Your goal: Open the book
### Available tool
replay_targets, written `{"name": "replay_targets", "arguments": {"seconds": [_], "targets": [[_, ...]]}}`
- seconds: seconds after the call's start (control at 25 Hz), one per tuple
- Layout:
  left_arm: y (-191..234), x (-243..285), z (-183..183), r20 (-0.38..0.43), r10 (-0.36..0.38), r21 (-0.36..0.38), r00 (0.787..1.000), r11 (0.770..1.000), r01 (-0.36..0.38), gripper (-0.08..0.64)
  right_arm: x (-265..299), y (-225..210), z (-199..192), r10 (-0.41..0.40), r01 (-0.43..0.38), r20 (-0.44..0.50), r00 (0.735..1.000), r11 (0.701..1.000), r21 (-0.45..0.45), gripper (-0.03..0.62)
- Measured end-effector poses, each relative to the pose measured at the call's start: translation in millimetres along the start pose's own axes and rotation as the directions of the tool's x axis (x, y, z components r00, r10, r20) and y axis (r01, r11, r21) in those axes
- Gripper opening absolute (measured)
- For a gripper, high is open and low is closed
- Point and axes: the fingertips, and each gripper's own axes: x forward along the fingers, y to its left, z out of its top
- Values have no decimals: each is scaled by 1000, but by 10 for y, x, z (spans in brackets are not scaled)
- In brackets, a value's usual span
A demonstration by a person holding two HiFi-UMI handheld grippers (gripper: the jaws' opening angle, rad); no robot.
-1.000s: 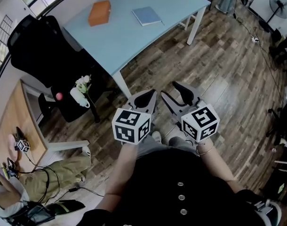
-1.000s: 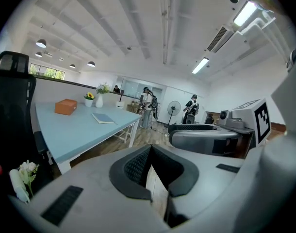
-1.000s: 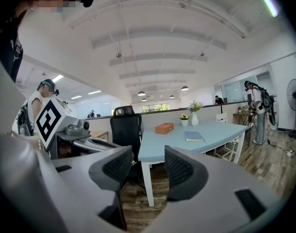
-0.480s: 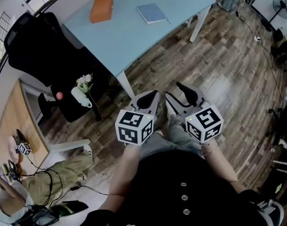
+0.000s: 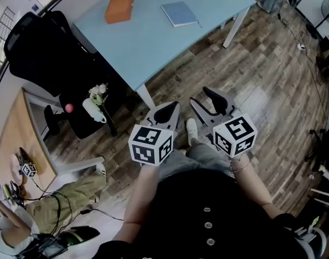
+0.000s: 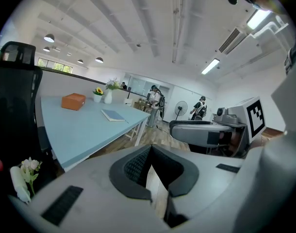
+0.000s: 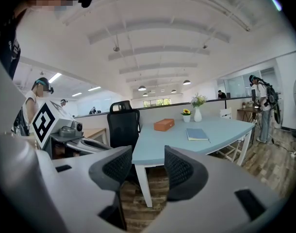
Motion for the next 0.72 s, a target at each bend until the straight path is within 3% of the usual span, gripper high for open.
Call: {"name": "replay_targets", "arguments": {"seconds": [0.4, 0.72], "targets": [[231, 523, 366, 5, 24, 7, 1000, 1000, -24, 12, 373, -566, 154, 36, -36, -6, 999, 999, 0, 192], [475, 966, 763, 36, 87, -1, 996, 996, -87, 12, 696, -1091, 410, 87, -87, 8, 996, 996, -22, 190]]}}
